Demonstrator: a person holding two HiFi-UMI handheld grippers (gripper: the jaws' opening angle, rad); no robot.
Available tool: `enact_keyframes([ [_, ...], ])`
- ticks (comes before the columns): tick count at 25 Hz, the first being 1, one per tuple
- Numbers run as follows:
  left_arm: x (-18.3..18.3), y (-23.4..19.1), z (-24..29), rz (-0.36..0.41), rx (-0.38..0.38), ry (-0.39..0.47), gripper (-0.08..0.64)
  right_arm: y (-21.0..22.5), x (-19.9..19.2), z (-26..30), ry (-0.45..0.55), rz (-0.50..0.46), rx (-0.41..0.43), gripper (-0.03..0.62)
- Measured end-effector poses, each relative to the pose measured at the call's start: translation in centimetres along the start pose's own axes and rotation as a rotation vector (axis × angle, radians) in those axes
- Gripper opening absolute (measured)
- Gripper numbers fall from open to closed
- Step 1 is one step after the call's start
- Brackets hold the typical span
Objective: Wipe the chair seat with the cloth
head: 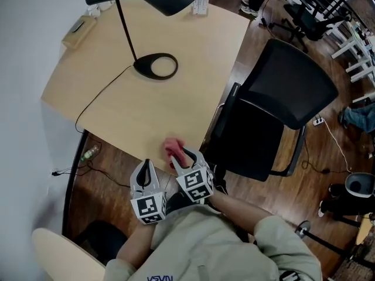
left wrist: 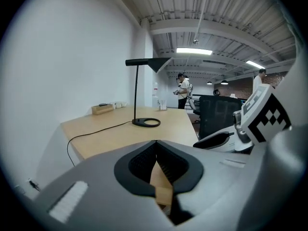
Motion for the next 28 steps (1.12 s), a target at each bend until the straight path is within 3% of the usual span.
enact_keyframes([
  [11,-2.4,1.4,2.8,0.033,0.005,-0.089,0.006,0.1,-4.4,4.5,-0.125,-0.015,-0.001,0.151],
  [14,-2.7,2.0,2.8,0.049,0.0,-0.101,0.006,-0.3,-4.5,4.7,-0.117,-0.012,0.008,0.091],
  [21,-2.3,3.8,3.2,0.065,-0.029,-0.113,0.006,1.4,-3.9,3.1,-0.077,0.05,0.022,0.067],
  [28,0.0,10.5,5.7,0.083,-0.142,-0.074,0.006,8.8,-2.6,-3.5,0.049,0.164,-0.096,0.066],
])
Point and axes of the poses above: the fingertips, and each gripper's own axes: z forward along the fingers, y to its right, x out of its top, the point moved 7 cm from there along -z, backward along the fingers, and after that the axes turned 1 degree about -x, right-handed, at the moved point
